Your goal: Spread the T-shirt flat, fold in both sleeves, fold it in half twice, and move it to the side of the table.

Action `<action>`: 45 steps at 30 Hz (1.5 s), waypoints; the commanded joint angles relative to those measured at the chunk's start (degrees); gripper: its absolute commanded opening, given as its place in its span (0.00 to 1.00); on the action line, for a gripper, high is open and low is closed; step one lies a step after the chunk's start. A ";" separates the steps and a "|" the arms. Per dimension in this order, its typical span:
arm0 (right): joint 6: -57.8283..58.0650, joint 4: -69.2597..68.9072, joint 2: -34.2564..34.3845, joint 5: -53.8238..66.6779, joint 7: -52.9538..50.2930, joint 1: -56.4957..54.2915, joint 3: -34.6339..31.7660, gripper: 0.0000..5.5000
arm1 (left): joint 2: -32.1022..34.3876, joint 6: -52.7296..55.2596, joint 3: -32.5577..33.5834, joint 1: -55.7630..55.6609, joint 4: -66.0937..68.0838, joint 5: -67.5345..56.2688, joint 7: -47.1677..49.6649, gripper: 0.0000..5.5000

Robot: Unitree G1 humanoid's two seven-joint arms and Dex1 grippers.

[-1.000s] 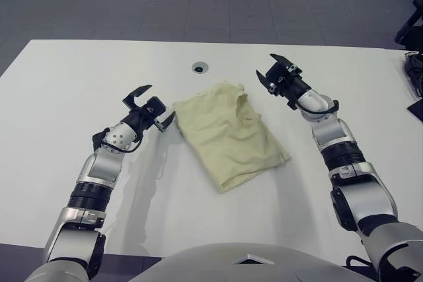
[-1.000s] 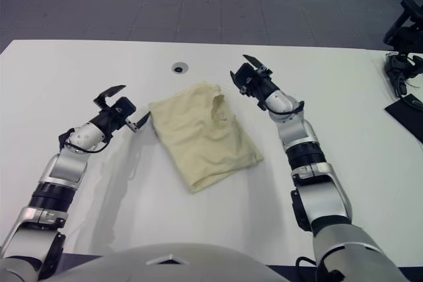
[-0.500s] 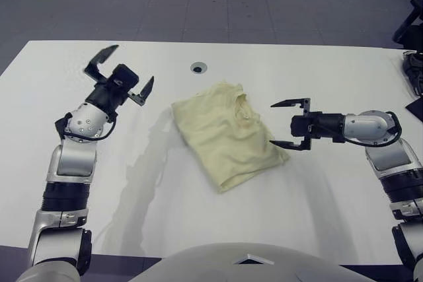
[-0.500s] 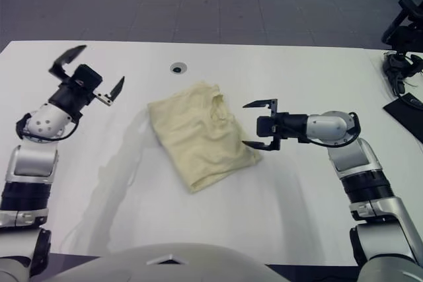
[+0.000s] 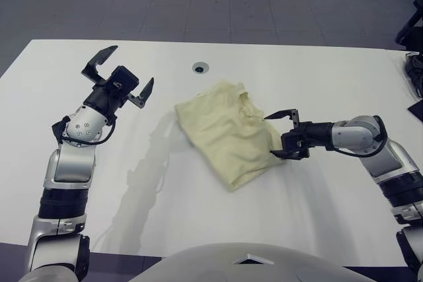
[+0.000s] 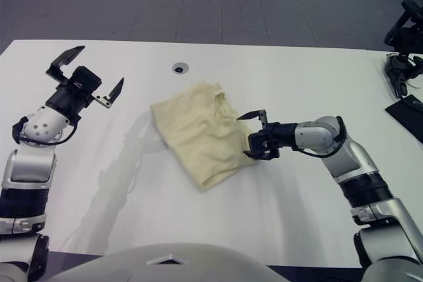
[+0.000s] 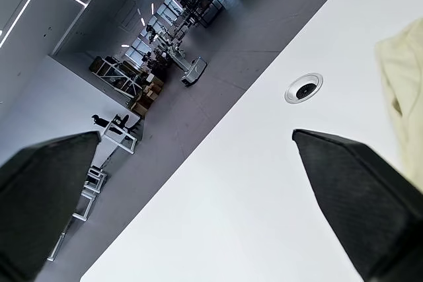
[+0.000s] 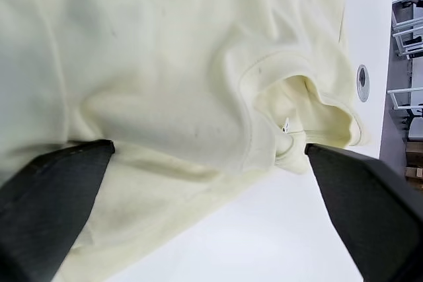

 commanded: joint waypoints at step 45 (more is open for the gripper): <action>1.11 -11.27 5.99 -0.26 -1.47 5.69 6.07 0.98 | 3.26 -11.67 -5.89 4.67 -1.11 2.22 -7.41 0.98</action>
